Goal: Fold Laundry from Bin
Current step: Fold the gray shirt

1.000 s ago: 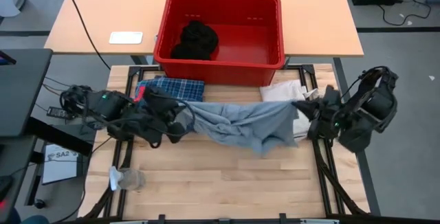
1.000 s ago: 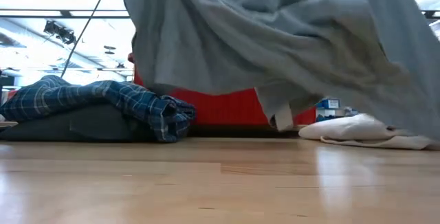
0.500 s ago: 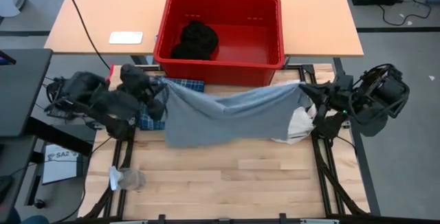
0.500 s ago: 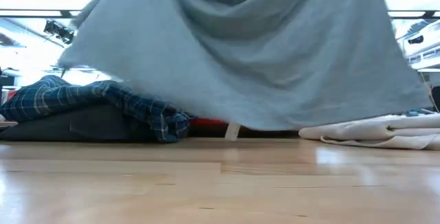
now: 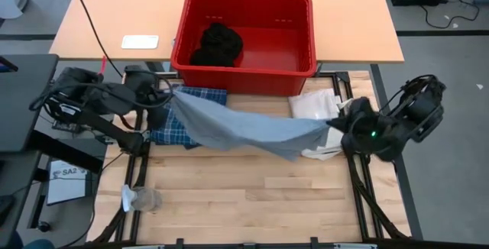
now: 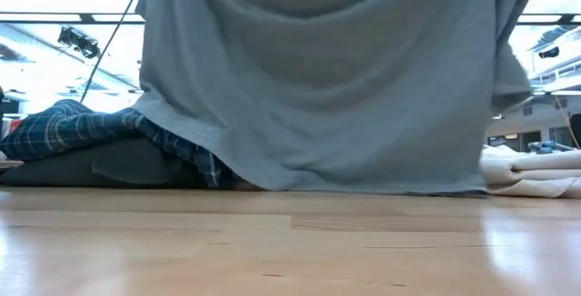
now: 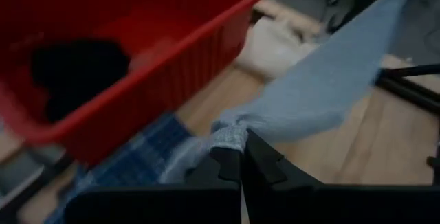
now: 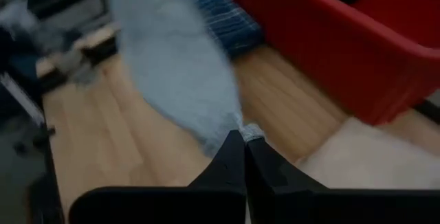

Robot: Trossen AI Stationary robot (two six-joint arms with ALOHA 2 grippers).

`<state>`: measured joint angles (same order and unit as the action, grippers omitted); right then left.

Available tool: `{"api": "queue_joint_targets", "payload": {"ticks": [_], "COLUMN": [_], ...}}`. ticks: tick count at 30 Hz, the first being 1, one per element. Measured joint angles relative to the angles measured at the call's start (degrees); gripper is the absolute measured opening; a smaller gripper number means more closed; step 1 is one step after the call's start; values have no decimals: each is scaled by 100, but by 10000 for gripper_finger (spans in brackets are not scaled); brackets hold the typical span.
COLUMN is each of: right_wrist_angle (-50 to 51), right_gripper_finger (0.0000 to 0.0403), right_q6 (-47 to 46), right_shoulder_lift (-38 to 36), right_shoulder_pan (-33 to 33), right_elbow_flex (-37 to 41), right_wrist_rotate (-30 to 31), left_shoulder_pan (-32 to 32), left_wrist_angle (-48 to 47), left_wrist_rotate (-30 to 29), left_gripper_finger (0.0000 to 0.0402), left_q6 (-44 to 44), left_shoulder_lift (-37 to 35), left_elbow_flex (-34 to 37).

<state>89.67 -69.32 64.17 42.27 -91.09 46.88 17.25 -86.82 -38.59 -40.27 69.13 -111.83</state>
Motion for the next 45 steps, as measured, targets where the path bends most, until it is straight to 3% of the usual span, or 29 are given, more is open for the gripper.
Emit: {"api": "queue_joint_targets", "payload": {"ticks": [7, 10, 15, 20, 26, 30, 34, 40, 45], "right_wrist_angle": [-24, 32, 30, -14, -886, -1470, -1220, -484, -551], "right_gripper_finger": [0, 0, 0, 0, 0, 0, 0, 0, 0], "right_q6": [-1020, -1120, -1126, -393, 1243, 1811, 1315, 162, -324], "right_shoulder_lift": [-481, -634, -1032, -1539, -2147, -2342, -2261, -1891, -1664], "right_shoulder_pan": [-42, -46, -268, -807, -1275, -1391, -1462, -1485, -1305], "right_elbow_flex": [9, 9, 13, 13, 9, 2, 7, 154, 1022], "right_wrist_rotate": [-386, -620, 305, 1349, 1625, 801, -210, -2419, -4172], "left_shoulder_pan": [0, -2, -414, -1164, -1861, -1878, -1561, -366, 1037], "left_wrist_angle": [-316, -314, -315, -305, 828, 1787, 1744, 581, 205], "left_wrist_rotate": [142, 250, 269, 134, 16, 548, 1136, 1621, 2513], "left_gripper_finger": [0, 0, 0, 0, 0, 0, 0, 0, 0], "left_q6": [-1128, -1204, -1468, -1453, -571, 63, 28, -1105, -2451], "left_shoulder_lift": [-14, 13, 15, 22, -97, -208, -205, -42, 203], "left_elbow_flex": [48, 197, 746, 1081, 998, 875, 868, 903, 1439]}}
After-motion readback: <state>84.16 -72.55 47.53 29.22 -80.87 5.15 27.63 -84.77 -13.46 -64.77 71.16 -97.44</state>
